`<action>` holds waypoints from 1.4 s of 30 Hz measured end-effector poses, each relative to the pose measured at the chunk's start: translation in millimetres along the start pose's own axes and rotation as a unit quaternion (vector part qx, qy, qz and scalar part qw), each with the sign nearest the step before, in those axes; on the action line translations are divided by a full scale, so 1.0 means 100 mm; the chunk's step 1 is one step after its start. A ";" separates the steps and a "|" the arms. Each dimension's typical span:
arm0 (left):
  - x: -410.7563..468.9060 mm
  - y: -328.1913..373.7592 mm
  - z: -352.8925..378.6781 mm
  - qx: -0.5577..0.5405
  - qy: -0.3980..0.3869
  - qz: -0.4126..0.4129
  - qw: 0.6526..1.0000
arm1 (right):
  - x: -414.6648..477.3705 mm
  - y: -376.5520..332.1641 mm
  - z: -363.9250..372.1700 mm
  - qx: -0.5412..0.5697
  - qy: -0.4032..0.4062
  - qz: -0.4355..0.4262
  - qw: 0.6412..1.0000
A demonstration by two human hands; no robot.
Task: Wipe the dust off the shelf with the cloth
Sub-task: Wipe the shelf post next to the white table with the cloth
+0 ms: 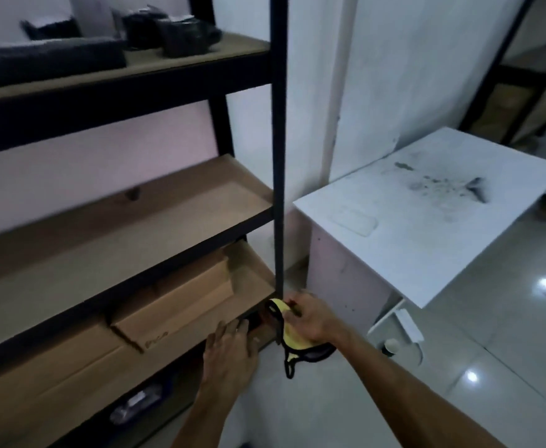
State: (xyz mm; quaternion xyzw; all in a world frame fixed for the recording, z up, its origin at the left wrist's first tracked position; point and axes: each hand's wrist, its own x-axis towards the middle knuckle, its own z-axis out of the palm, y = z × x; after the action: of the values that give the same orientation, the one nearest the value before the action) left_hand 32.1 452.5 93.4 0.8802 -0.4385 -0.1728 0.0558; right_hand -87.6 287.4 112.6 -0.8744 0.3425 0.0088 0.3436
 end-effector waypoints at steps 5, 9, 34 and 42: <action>0.71 0.72 0.07 -0.013 -0.014 0.078 0.997 | 0.24 0.75 -0.56 0.008 0.045 0.064 0.997; 1.42 1.26 0.14 -0.021 -0.026 0.125 0.992 | 0.56 1.34 -1.08 -0.005 0.065 0.100 0.993; 4.32 3.02 1.28 0.008 -0.149 0.019 0.989 | 3.55 3.40 -1.80 -0.274 -0.080 -0.030 0.958; 4.09 2.92 0.98 -0.023 -0.173 -0.017 0.985 | 3.27 3.21 -2.00 -0.231 -0.023 -0.048 0.971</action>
State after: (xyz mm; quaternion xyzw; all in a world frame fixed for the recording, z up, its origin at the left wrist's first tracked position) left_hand 5.1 -43.4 -29.6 0.8430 -0.4224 -0.3331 -0.0036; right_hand -75.7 -197.9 -7.4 -0.9451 0.2806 0.0917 0.1404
